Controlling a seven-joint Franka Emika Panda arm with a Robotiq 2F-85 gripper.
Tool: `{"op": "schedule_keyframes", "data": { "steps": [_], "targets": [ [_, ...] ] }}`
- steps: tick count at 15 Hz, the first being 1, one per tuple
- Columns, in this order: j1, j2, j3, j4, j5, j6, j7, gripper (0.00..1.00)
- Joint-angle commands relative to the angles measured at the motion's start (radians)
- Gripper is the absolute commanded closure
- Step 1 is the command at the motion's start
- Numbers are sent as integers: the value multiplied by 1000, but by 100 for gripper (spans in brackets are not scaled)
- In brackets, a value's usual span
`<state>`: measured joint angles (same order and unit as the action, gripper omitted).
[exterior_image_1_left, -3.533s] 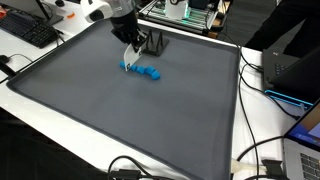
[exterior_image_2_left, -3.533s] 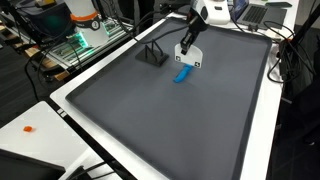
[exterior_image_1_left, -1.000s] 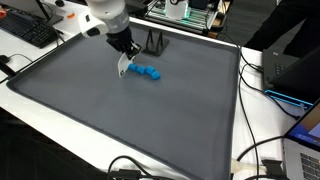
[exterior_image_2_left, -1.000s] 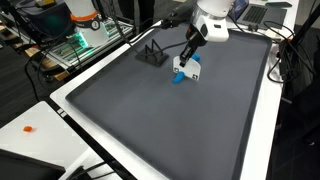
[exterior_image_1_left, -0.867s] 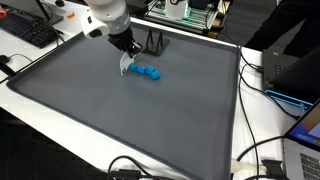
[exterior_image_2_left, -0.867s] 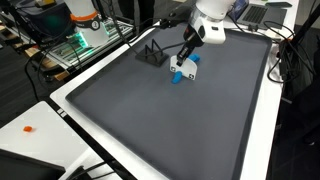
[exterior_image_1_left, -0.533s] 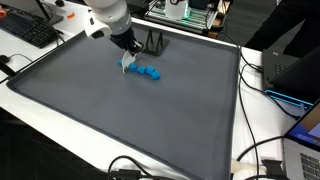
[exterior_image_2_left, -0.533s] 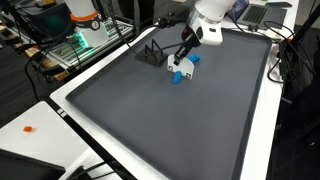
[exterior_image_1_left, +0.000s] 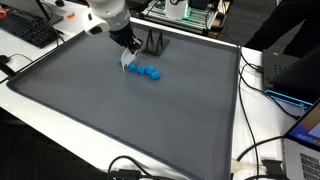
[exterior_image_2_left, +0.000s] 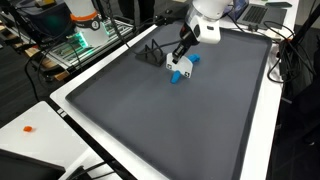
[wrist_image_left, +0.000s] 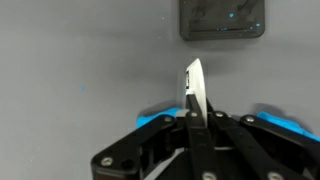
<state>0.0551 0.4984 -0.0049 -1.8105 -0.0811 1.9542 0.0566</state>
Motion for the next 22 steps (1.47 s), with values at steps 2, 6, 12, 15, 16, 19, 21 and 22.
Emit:
{"op": "schedule_keyframes", "data": {
  "steps": [2,6,12,15,16,19,21,22],
  "targets": [
    [-32,-108,11,-97,90,22,13,99],
    [-41,-187,11,-158,229,34,78,99],
    [-15,-302,-5,-281,325,87,355,99],
    [-10,-346,-3,-346,365,118,476,99],
    [-10,-357,0,-363,385,121,502,99],
    [-11,-389,4,-429,441,161,574,99],
    [-11,-404,6,-468,467,189,621,99],
    [-13,-409,7,-483,481,203,636,99]
  ]
}}
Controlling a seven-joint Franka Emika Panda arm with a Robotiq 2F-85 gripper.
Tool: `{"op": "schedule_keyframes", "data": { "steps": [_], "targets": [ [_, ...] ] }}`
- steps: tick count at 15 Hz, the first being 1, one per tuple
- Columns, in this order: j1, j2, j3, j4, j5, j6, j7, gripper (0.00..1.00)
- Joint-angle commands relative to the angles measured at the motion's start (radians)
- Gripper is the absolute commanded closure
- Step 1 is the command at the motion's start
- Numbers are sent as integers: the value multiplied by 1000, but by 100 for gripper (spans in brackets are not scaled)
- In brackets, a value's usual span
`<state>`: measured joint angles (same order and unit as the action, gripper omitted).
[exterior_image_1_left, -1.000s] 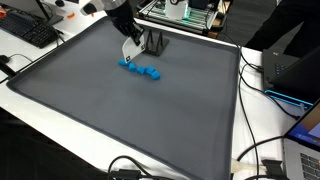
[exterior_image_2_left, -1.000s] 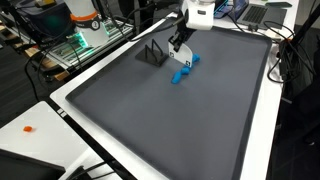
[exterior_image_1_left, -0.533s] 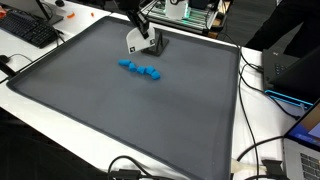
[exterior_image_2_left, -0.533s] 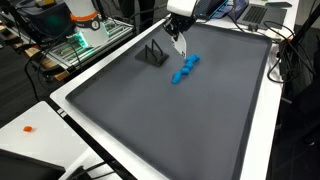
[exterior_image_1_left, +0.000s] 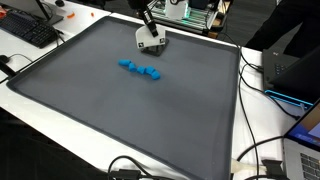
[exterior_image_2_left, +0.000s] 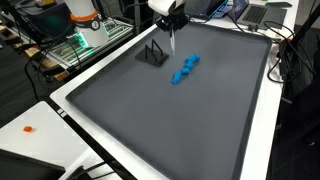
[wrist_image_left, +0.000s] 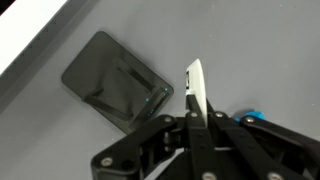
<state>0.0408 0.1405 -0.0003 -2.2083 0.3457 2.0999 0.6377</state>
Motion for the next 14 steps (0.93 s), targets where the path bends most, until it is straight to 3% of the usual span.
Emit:
{"op": "schedule_keyframes", "data": {
  "steps": [1,14],
  "targets": [
    [-1,-54,3,-102,73,71,69,99],
    [-24,-96,-7,-271,285,289,141,99]
  ]
}}
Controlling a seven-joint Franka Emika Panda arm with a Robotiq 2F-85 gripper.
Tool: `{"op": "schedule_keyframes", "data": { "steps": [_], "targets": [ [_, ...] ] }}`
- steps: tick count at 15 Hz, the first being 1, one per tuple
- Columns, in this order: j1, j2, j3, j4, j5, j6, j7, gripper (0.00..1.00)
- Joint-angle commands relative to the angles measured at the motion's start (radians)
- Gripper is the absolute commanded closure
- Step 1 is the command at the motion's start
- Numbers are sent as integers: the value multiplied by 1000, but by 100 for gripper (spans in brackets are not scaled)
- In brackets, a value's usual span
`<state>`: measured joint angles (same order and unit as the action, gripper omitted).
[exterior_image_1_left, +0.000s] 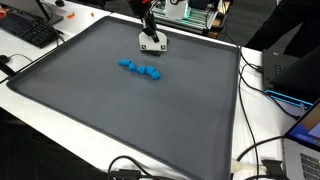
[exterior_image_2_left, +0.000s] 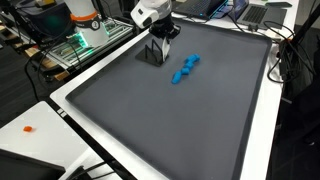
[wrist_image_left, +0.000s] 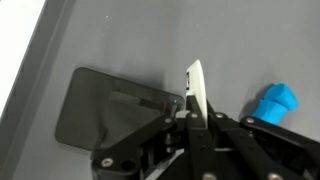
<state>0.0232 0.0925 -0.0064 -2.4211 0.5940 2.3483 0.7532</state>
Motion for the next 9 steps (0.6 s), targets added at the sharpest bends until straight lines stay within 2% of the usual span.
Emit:
{"op": "schedule_keyframes", "data": {
  "steps": [1,9],
  "targets": [
    [-8,-52,-2,-66,44,44,37,99],
    [-22,-67,-5,-112,88,93,82,99]
  ]
}}
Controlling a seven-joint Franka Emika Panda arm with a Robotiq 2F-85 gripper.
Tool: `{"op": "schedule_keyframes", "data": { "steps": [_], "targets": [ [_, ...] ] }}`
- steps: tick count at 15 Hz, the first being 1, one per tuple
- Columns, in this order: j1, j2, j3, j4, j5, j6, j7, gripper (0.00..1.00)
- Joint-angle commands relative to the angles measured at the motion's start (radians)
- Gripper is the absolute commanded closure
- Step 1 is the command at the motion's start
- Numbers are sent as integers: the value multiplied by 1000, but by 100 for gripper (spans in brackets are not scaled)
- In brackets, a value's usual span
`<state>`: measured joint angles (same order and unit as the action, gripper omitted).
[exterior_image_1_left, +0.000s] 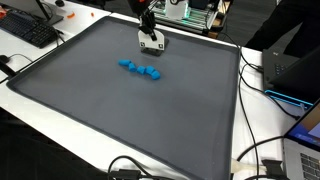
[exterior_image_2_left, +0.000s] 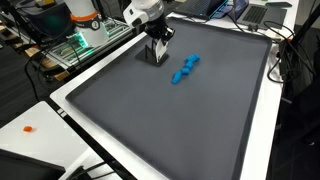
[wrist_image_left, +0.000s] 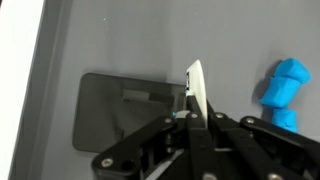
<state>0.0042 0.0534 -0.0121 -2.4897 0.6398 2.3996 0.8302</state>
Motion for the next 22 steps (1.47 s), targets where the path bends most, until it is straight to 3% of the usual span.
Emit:
{"op": "schedule_keyframes", "data": {
  "steps": [1,11,22],
  "targets": [
    [-2,-23,2,-46,47,52,7,99],
    [2,-13,6,-70,91,132,-2,99],
    [11,31,18,-58,75,145,10,99]
  ]
}}
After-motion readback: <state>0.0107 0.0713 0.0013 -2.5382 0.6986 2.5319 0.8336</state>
